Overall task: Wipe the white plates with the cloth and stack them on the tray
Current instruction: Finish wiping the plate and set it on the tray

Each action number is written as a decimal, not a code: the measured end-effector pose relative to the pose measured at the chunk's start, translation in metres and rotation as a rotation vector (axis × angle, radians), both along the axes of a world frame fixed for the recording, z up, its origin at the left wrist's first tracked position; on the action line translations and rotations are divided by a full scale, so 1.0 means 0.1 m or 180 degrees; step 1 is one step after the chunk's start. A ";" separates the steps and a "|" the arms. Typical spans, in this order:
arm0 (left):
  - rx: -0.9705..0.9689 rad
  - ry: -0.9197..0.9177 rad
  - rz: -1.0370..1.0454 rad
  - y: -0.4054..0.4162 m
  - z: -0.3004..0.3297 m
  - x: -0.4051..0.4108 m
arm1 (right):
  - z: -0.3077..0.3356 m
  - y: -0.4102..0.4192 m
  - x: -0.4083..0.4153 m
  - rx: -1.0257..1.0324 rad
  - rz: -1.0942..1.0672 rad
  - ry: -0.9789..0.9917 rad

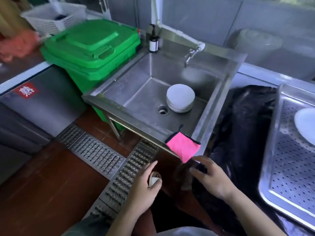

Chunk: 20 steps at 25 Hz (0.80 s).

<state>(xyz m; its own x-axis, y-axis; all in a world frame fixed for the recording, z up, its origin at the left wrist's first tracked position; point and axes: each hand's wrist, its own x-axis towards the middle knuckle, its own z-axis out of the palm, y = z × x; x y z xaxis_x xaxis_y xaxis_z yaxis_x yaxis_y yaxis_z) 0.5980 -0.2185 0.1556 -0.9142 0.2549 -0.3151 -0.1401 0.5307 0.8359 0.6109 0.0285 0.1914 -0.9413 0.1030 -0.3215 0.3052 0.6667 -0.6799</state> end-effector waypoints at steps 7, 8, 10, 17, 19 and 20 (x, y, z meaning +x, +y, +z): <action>-0.0486 -0.0279 -0.0252 -0.31 0.22 -1.42 | -0.21 -0.14 -1.51 -0.0792 -0.0665 -0.0092; -0.0569 -0.0263 -0.0303 -0.30 0.26 -1.67 | -0.23 -0.14 -1.71 -0.0859 -0.0714 -0.0086; -0.0688 -0.0167 -0.0302 -0.22 0.33 -2.16 | -0.29 -0.12 -2.11 -0.0918 -0.0744 -0.0158; -0.0900 -0.0442 -0.0595 -0.01 0.13 -3.07 | -0.63 0.00 -2.80 -0.1255 -0.1198 -0.0475; -0.0805 -0.0757 -0.0775 0.04 -0.06 -3.38 | -0.79 0.11 -2.88 -0.1277 -0.1346 -0.0631; -0.0752 -0.0882 -0.0827 0.09 -0.17 -3.58 | -0.90 0.18 -2.95 -0.1239 -0.1495 -0.0680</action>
<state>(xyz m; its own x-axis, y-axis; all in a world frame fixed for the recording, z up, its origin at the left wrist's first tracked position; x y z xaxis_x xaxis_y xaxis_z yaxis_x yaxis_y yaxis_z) 0.2404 -0.2090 0.1383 -0.7021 0.3565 -0.6164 -0.1786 0.7498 0.6371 0.3162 0.0467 0.1017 -0.7353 0.3265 -0.5939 0.6600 0.1459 -0.7370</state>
